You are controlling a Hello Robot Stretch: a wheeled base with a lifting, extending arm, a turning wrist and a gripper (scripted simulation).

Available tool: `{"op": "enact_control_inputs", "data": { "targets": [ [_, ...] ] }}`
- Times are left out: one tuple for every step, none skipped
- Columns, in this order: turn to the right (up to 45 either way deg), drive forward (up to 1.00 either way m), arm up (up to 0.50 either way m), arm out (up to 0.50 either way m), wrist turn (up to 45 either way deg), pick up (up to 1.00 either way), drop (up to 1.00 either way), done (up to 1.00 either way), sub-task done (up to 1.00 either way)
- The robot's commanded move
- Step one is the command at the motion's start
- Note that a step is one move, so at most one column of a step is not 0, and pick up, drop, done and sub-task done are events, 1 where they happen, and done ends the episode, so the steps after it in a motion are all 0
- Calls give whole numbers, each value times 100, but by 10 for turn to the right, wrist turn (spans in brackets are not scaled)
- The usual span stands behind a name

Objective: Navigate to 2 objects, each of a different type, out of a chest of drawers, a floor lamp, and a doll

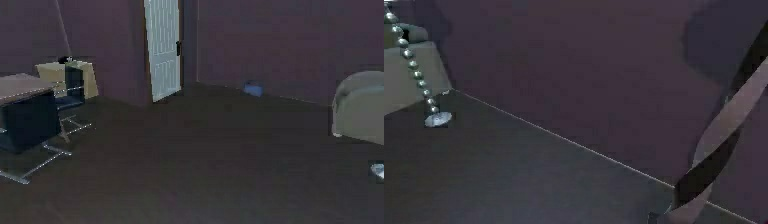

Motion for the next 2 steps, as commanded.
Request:
{"op": "enact_control_inputs", "data": {
  "targets": [
    [450,0,0,0,0,0,0,0,0],
    [450,0,0,0,0,0,0,0,0]
  ]
}}
